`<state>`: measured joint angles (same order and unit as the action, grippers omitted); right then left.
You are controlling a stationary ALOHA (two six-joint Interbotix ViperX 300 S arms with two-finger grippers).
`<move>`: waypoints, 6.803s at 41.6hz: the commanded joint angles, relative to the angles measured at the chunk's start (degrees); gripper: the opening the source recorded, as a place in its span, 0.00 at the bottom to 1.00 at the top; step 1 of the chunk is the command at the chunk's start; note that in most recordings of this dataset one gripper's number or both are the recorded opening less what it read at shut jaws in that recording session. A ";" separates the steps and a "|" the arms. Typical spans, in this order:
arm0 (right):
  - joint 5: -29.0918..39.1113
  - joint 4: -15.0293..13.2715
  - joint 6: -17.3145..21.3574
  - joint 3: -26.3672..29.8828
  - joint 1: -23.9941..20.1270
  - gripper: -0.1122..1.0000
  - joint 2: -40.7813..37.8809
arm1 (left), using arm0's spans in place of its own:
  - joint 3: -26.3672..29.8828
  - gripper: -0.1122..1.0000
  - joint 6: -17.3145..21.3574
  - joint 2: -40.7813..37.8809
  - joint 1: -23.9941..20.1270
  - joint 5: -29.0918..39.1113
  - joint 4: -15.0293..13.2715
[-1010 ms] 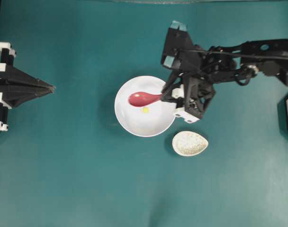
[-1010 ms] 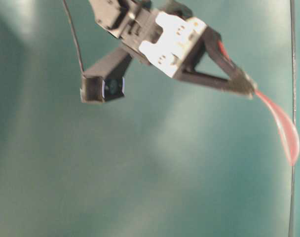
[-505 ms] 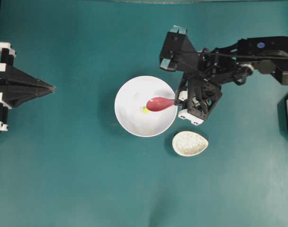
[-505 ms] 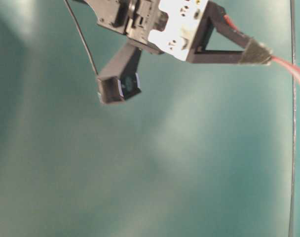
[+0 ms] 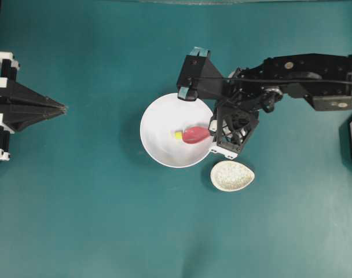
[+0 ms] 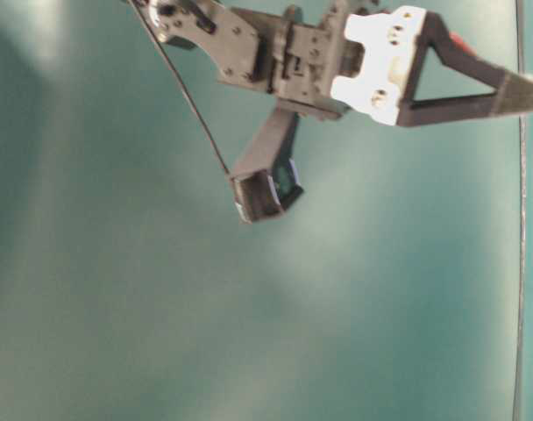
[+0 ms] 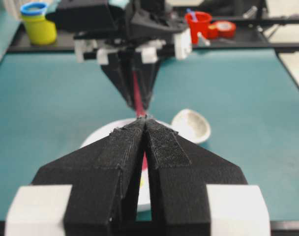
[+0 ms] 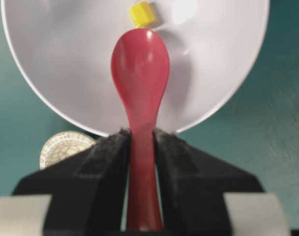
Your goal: Scoop the yellow hexagonal prism block from the bowl with a spoon using the right arm.
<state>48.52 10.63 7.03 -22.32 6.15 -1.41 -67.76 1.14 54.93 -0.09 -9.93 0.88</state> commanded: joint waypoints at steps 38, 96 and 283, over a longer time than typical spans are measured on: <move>-9.05 -5.27 -0.26 7.47 -0.88 0.31 -6.15 | 0.97 0.10 -0.09 -0.09 0.09 -0.18 0.18; 2.11 -5.27 3.52 3.34 -0.88 0.31 -0.26 | 0.97 0.10 -0.09 -0.09 0.00 -0.35 0.18; -10.11 -6.15 6.77 10.81 -3.34 0.31 -5.80 | 0.97 0.10 -0.09 -0.09 0.09 -0.18 0.18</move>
<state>39.55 4.57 13.71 -12.04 2.90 -9.32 -67.76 1.05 55.28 -0.09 -9.84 0.88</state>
